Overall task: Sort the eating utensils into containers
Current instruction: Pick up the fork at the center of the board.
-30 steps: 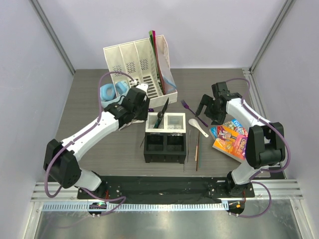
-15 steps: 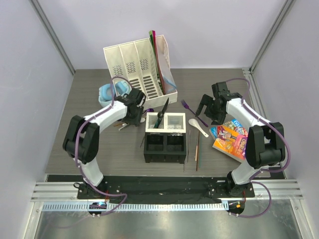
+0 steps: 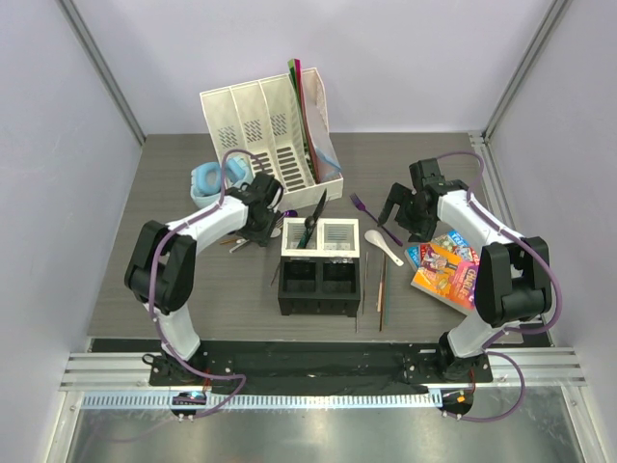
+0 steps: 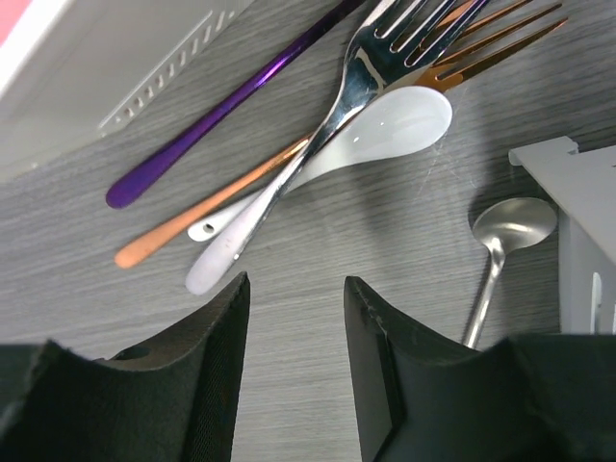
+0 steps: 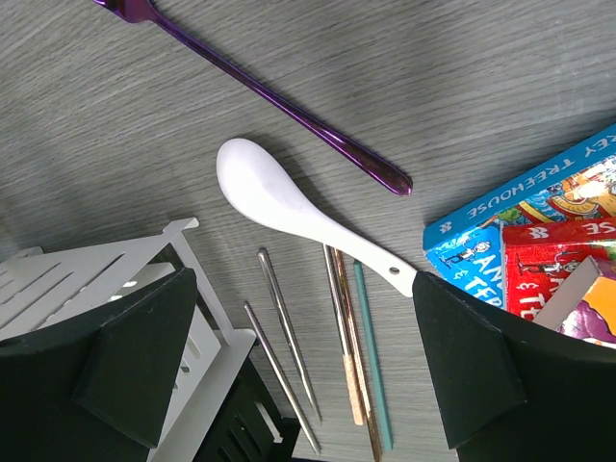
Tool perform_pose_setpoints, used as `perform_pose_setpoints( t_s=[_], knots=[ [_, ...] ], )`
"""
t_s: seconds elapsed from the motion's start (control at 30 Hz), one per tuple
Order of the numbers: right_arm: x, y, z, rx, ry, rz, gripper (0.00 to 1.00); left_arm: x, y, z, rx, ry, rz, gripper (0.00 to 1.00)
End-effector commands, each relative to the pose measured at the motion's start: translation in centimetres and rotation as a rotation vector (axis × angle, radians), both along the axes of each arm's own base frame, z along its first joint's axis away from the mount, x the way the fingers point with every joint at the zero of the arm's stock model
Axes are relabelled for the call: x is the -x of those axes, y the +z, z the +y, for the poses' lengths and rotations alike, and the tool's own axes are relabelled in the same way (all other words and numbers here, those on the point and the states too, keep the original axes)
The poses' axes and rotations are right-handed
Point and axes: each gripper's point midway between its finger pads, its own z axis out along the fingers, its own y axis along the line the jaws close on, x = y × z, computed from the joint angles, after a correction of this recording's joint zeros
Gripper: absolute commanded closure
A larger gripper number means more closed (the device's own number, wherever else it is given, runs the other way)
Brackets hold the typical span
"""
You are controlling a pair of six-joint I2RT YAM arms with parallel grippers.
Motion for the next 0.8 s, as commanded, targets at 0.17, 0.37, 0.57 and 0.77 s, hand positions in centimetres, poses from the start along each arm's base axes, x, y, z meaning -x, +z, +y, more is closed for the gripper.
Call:
perform_pose_setpoints(
  t_s=[0.17,0.37,0.57,0.77],
  knots=[
    [-0.6,0.3,0.3,-0.014,0.021,-0.022,0.0,-2.1,0.4,0.9,-0.075,-0.067,-0.088,0.55],
    [-0.6,0.3,0.5,-0.022,0.022,-0.018,0.0,-2.6,-1.3,0.8,-0.117,-0.136,-0.034,0.56],
    [-0.7,0.2,0.7,-0.031,0.023,-0.013,0.0,-3.0,-2.1,1.3,-0.152,-0.157,-0.015,0.58],
    [-0.7,0.1,0.8,-0.033,0.025,-0.003,0.0,-3.5,-1.9,1.9,-0.179,-0.159,-0.039,0.59]
  ],
)
